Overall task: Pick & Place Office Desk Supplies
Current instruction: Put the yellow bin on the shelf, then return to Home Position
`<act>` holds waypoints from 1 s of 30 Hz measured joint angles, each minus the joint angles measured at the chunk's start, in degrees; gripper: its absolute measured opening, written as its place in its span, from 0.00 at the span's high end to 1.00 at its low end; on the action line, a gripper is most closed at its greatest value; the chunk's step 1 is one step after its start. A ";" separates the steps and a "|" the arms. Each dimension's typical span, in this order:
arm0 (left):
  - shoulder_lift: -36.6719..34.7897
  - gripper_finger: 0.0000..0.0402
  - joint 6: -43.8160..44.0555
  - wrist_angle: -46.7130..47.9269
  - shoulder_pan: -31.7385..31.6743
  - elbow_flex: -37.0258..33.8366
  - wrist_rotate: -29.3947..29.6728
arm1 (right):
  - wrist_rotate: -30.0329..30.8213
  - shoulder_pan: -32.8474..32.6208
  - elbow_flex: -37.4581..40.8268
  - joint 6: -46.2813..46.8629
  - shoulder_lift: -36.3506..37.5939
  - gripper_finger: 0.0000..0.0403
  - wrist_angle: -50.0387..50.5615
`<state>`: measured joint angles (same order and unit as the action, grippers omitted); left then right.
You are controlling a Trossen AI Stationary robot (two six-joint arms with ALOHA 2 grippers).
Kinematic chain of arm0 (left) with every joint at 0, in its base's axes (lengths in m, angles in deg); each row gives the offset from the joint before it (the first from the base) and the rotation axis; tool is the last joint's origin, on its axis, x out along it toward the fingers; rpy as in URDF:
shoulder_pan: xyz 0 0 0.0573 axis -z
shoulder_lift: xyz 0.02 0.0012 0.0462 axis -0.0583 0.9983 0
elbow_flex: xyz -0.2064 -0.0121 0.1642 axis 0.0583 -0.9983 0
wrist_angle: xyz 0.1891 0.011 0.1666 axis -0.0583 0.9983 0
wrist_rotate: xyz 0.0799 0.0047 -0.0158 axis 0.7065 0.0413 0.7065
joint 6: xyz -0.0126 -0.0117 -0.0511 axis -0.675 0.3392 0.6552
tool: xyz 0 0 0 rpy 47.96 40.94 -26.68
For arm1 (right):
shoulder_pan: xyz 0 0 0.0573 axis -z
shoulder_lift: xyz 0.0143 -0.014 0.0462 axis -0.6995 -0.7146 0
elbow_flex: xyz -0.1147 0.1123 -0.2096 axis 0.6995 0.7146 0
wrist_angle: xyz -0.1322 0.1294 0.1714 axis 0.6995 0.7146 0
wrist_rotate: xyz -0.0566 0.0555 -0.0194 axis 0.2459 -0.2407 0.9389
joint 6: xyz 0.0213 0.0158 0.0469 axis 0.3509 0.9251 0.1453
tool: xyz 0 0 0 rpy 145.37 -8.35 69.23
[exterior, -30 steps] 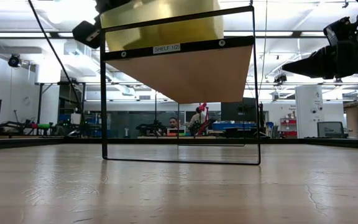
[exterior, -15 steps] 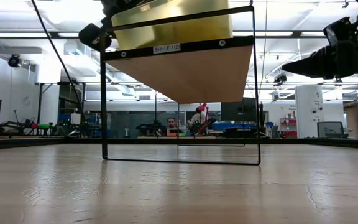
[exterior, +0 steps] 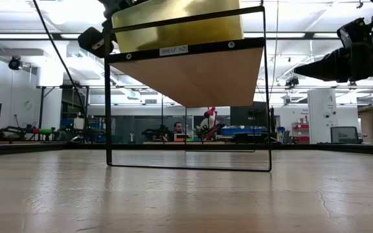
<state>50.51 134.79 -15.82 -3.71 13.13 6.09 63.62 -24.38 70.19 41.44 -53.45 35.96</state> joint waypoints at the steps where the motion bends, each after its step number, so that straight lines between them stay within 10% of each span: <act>1: 0.00 0.94 0.13 -0.02 0.00 0.00 0.00 | 0.00 0.00 0.00 0.00 0.00 0.82 0.00; 30: -7.41 0.52 -2.47 -1.99 0.08 1.40 1.83 | -0.02 0.00 0.00 0.00 0.00 0.81 0.27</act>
<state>43.10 132.32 -17.82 -3.63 14.53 7.92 63.60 -24.38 70.19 41.44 -53.45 36.23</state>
